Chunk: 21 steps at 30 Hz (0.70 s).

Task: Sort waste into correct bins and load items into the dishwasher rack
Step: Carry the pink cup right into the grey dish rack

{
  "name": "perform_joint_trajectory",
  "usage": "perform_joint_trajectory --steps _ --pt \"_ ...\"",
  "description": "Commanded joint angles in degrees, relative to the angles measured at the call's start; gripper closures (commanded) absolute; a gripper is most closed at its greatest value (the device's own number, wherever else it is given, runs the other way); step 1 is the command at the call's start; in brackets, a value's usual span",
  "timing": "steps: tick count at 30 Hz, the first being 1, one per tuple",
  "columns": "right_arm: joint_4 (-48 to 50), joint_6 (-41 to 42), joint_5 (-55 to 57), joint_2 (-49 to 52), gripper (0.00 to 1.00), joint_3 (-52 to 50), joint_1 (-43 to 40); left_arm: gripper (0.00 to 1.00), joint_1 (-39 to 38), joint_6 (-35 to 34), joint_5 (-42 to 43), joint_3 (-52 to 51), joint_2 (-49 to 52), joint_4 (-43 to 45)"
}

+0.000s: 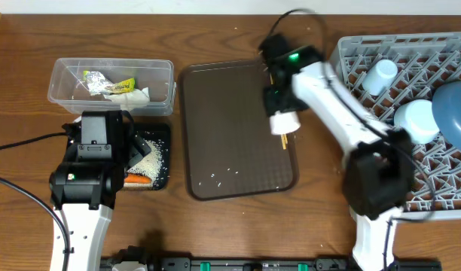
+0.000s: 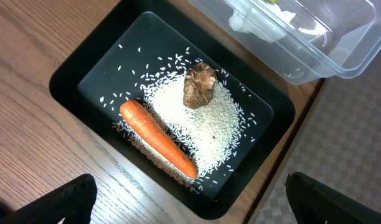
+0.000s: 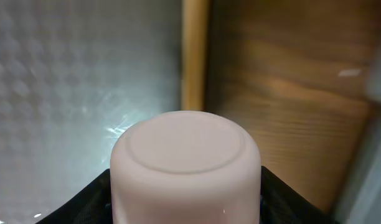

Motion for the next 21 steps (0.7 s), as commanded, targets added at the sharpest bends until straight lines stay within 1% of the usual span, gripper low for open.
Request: perform_joint_trajectory --steps 1,10,16,21 --pt "-0.1 1.1 0.8 -6.3 0.56 1.7 -3.1 0.02 -0.1 0.4 -0.1 -0.1 0.1 -0.2" --pt "-0.7 1.0 0.8 -16.3 0.56 1.7 -13.9 0.02 -0.1 0.4 -0.1 -0.1 0.1 -0.2" --pt "-2.1 0.2 2.7 -17.1 0.56 1.4 -21.3 0.02 -0.1 0.4 -0.1 -0.1 0.1 -0.2" --pt "-0.4 -2.0 3.8 -17.1 0.56 0.7 -26.1 0.02 -0.1 0.4 -0.1 -0.1 0.1 -0.2"
